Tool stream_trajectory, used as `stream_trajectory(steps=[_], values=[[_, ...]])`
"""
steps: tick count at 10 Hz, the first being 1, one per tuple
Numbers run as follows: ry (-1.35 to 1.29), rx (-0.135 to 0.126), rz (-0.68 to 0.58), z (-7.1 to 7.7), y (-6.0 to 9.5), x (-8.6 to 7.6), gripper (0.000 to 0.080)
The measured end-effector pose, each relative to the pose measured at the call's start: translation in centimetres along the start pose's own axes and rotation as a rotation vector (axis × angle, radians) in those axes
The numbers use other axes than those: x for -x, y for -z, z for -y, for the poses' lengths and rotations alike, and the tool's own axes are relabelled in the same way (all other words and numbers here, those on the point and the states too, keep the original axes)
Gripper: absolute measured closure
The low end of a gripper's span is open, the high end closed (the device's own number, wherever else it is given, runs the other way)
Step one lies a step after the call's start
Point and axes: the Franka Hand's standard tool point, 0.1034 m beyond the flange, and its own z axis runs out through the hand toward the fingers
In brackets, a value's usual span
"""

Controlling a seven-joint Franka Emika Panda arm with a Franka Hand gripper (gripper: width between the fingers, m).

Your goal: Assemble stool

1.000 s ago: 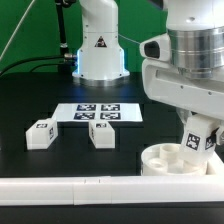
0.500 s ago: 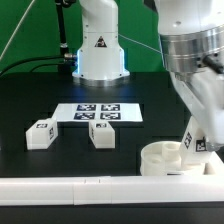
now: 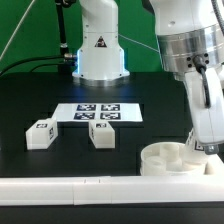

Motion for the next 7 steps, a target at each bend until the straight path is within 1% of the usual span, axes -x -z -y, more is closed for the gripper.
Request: stream_trajectory(steps=[1, 2, 3, 4, 5, 7], values=[[0.058, 0.008, -0.003, -0.4, 0.1, 0.7, 0.016], [0.15, -0.003, 0.001, -0.1, 1.2, 1.1, 0.016], [0.29, -0.007, 0.004, 0.1, 2.7, 1.4, 0.0153], [0.407, -0.004, 0.008, 0.0, 4.0, 2.0, 0.0153], [0.545, -0.007, -0.017, 0.0, 4.6, 2.6, 0.015], [0.631, -0.002, -0.017, -0.1, 4.2, 2.4, 0.015]])
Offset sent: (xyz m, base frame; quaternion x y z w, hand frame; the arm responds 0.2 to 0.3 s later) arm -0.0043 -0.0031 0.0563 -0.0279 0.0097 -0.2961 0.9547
